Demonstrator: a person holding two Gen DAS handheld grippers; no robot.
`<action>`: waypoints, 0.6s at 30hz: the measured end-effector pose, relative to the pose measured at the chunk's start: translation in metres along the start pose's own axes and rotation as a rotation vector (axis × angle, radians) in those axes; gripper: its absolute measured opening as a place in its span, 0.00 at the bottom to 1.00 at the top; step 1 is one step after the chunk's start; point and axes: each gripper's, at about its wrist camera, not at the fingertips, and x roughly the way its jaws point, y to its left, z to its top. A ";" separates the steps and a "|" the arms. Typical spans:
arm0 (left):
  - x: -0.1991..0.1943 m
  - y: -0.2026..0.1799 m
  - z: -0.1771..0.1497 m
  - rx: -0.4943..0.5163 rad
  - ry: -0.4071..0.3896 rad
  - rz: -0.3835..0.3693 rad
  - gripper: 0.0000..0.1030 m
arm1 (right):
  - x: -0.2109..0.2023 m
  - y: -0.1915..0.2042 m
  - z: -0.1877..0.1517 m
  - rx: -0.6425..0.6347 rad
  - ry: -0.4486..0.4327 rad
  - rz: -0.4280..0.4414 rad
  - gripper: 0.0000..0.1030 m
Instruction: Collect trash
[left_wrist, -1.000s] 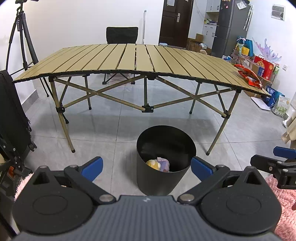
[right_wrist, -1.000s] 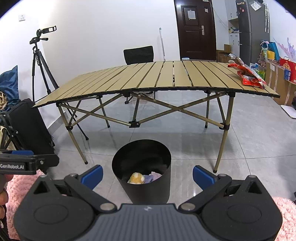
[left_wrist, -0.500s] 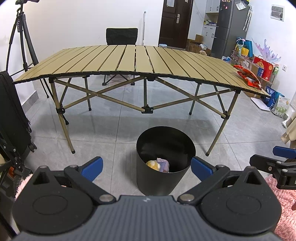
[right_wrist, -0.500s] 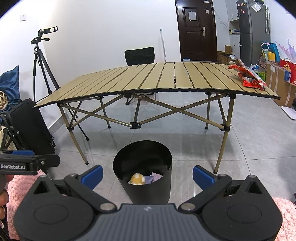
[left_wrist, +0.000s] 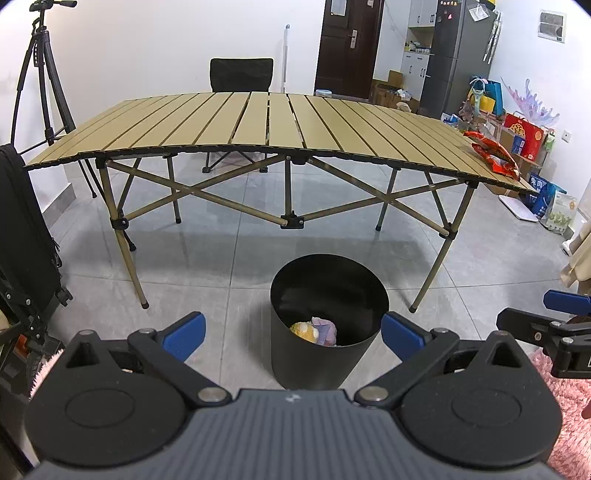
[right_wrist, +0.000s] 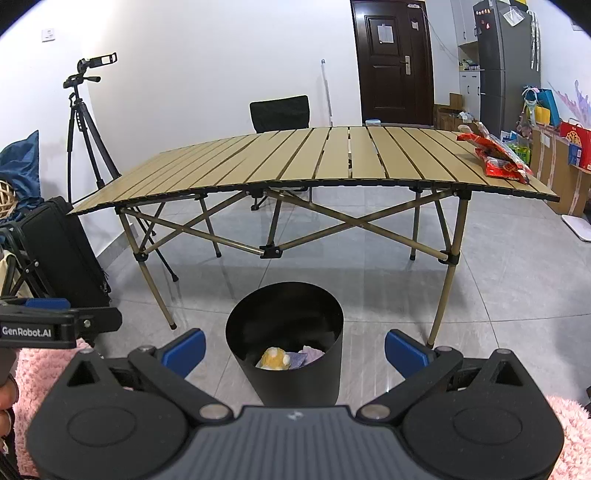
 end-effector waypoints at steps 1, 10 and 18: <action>-0.001 0.000 0.000 0.001 0.000 -0.001 1.00 | 0.000 0.000 0.000 0.000 0.000 0.000 1.00; 0.000 0.000 0.004 0.009 -0.001 -0.007 1.00 | 0.000 0.000 0.001 -0.001 -0.001 0.000 1.00; 0.002 0.001 0.004 0.008 -0.001 -0.010 1.00 | 0.000 0.000 0.000 -0.001 -0.001 0.000 1.00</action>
